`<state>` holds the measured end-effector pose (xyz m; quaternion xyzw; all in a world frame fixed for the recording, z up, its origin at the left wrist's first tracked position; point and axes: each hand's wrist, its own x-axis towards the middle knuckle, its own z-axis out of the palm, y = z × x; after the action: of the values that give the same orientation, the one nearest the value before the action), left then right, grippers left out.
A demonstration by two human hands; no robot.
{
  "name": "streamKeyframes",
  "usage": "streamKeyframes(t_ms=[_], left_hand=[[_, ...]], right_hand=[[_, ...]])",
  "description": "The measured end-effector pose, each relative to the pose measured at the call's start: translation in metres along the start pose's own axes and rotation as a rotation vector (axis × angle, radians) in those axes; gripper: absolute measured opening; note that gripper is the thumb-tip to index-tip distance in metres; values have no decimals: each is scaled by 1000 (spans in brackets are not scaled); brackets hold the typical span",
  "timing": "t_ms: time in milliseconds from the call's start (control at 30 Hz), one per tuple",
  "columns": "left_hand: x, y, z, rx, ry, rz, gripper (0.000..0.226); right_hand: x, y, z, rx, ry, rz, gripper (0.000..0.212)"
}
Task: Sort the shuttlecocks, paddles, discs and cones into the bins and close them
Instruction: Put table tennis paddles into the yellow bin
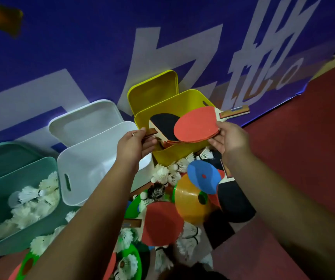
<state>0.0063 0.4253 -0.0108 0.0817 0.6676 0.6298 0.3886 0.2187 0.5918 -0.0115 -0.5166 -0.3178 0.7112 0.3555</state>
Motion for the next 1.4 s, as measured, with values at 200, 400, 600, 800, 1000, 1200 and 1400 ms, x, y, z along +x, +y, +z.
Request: streamKeyframes(t_ms=[200,400,600,800,1000,1200,1400], left_hand=[[73,-7,55,-4,64,-192,34],[102,-14,73,-22,128,-376,22],[106,-14,76,252,180,-335,45],[80,-8,63,450,181,-202,28],[28,5,63,189,166,-124,17],[-22,-6,29,269,136,-47,22],[-77,-45,-18,343,217,-51,21]], right_hand=[[59,-18,-24,-33,-9,69,30],[86,-15,-26,-59,-49,98,31],[89,-17,-6,-98,-87,101,28],[88,-21,27,-143,-155,118,22],[96,-13,47,-370,-254,141,26],[67,1,39,-424,-314,123,16],[8,46,32,-671,-515,13,22]])
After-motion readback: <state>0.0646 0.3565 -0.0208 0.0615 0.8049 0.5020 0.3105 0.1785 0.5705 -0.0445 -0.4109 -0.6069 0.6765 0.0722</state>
